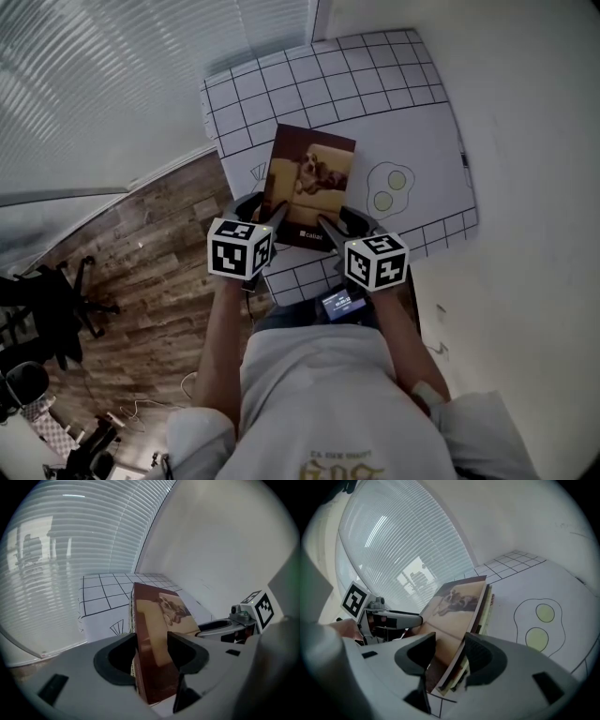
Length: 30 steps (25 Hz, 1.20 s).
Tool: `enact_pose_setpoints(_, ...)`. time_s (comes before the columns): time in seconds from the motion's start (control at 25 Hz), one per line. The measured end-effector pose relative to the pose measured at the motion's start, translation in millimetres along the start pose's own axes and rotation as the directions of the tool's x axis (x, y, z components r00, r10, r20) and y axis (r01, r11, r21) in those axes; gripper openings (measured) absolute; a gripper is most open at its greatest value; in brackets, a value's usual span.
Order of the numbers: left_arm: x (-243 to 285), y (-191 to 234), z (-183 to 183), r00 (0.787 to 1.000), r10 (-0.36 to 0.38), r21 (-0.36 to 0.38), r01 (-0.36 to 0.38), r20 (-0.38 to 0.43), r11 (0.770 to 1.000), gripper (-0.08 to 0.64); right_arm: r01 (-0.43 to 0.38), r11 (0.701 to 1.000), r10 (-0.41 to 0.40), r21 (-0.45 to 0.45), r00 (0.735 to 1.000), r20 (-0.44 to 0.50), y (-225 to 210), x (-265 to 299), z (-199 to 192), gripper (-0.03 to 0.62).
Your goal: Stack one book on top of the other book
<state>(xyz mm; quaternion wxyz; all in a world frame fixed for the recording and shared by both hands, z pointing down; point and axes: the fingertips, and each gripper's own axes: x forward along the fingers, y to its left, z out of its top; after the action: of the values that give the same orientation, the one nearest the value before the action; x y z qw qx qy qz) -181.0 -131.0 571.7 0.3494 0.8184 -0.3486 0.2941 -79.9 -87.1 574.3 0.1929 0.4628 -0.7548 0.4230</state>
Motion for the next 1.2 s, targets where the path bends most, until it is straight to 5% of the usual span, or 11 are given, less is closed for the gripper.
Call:
enact_pose_setpoints(0.4, 4, 2, -1, 1.0, -0.022, -0.015, 0.022, -0.005, 1.0, 0.21, 0.03, 0.998, -0.031, -0.048, 1.0, -0.005, -3, 2, 0, 0.21)
enact_pose_setpoints(0.56, 4, 2, -1, 1.0, 0.005, 0.006, -0.005, -0.004, 1.0, 0.218, 0.063, 0.998, -0.063, 0.005, 0.998, -0.018, -13, 2, -2, 0.273)
enact_pose_setpoints(0.76, -6, 13, 8, 0.998, 0.046, -0.065, -0.043, 0.049, 0.997, 0.225, 0.063, 0.998, -0.063, -0.01, 0.998, -0.032, -12, 1, 0, 0.287)
enact_pose_setpoints(1.0, -17, 24, 10, 0.994, 0.045, -0.104, -0.035, 0.097, 0.994, 0.224, 0.043, 0.999, -0.043, -0.012, 0.999, 0.019, -14, -15, 11, 0.239)
enact_pose_setpoints(1.08, -24, 26, 14, 0.989, 0.058, -0.119, -0.042, 0.136, 0.992, 0.205, 0.049, 0.999, -0.048, -0.01, 0.997, 0.064, -17, -25, 19, 0.179)
enact_pose_setpoints(1.2, -43, 26, 30, 0.963, 0.116, -0.098, -0.095, 0.243, 0.991, 0.02, 0.005, 1.0, -0.005, 0.002, 0.994, 0.11, -13, -42, 27, 0.014)
